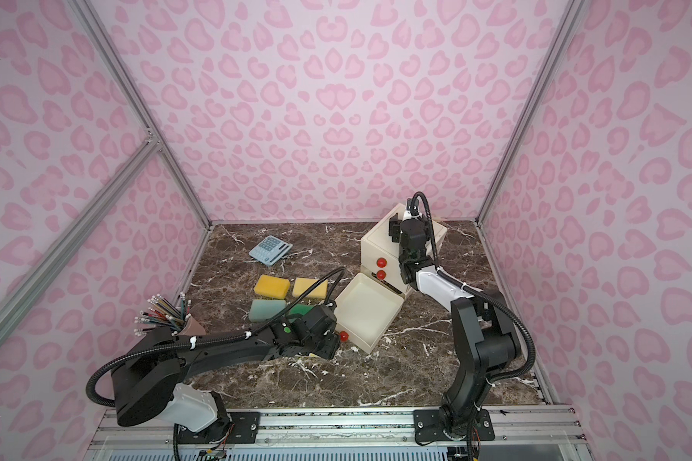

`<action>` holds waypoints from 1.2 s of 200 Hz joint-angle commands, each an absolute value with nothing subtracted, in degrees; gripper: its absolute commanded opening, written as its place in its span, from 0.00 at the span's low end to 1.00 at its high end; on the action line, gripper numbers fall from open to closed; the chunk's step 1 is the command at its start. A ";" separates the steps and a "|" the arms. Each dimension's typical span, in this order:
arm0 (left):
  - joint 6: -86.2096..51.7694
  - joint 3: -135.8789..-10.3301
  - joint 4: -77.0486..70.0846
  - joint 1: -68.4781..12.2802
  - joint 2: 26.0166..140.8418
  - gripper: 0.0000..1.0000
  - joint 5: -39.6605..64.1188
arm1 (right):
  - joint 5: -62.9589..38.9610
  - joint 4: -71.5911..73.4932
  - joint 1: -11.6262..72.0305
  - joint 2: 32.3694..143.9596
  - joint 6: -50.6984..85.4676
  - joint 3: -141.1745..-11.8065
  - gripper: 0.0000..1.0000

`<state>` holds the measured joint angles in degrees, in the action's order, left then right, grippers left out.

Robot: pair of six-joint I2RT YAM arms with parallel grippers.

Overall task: Take the sponge out of the drawer
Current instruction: Pick up the drawer from the center of the board.

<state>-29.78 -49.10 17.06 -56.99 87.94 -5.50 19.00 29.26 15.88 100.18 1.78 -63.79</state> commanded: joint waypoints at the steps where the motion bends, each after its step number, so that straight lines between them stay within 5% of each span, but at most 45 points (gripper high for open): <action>1: -26.37 -49.43 10.42 -56.95 89.26 0.65 -2.89 | 16.49 1.89 15.60 100.55 -2.11 -60.30 0.82; 80: -26.83 -46.43 4.36 -56.95 88.63 0.69 -2.48 | 1.10 2.93 7.12 97.35 2.26 -65.11 0.86; 138: -26.28 -45.93 0.56 -56.95 90.70 0.70 -2.57 | -0.45 -2.01 6.26 99.67 1.57 -73.15 0.86; 240: -24.08 -45.04 -5.16 -56.95 93.64 0.56 -4.84 | -1.89 -3.35 3.63 99.64 0.77 -80.79 0.86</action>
<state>-25.21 -44.69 -1.89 -56.99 92.75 -4.51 -0.40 0.89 4.69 98.76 1.83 -78.04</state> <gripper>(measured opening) 0.580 0.864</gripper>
